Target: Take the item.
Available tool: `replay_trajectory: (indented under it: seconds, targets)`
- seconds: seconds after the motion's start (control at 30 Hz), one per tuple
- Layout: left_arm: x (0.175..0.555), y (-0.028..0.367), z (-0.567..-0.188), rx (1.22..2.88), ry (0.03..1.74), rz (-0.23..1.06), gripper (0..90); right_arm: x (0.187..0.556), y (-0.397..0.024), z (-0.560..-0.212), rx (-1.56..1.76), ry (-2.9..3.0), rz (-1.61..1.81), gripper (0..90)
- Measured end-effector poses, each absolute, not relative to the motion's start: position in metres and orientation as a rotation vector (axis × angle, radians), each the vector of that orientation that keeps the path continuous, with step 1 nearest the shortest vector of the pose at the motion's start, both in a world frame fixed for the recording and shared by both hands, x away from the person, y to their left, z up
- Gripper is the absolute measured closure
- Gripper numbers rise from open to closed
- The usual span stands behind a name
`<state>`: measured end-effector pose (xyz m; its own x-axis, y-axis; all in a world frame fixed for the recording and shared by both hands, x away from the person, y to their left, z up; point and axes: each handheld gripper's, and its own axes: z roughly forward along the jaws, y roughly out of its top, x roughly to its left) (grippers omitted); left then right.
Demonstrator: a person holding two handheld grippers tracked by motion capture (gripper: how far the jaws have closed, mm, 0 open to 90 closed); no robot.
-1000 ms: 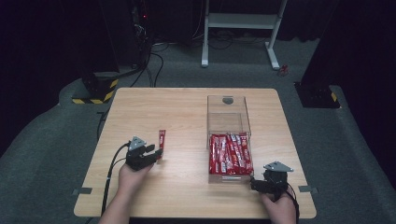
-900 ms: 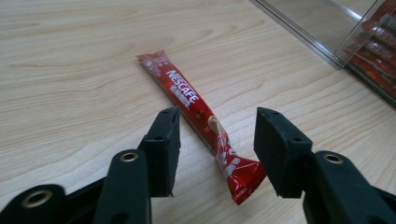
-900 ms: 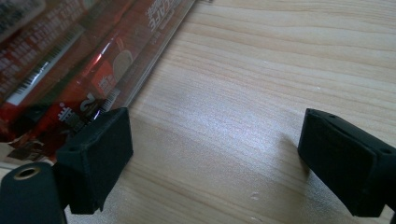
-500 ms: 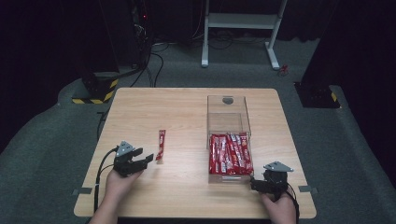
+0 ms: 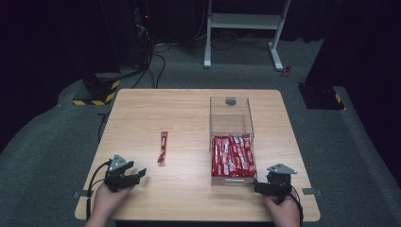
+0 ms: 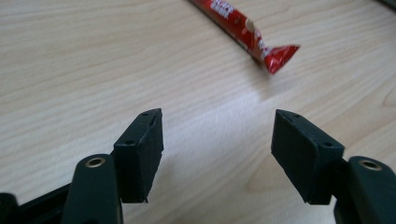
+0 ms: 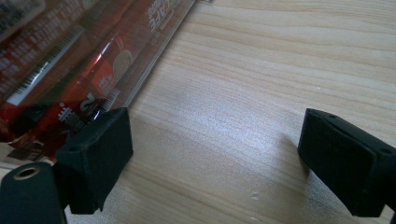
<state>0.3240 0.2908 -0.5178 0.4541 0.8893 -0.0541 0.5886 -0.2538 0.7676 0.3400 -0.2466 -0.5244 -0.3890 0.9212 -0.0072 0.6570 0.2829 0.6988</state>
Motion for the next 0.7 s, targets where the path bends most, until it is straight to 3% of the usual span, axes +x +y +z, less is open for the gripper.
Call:
replay_trajectory:
  seconds: [0.7]
  targets:
    - [0.303, 0.301, -0.528, 2.04, 1.23, 0.544, 23.0, 0.34, -0.246, -0.525, 1.419, 2.146, 0.868, 9.9]
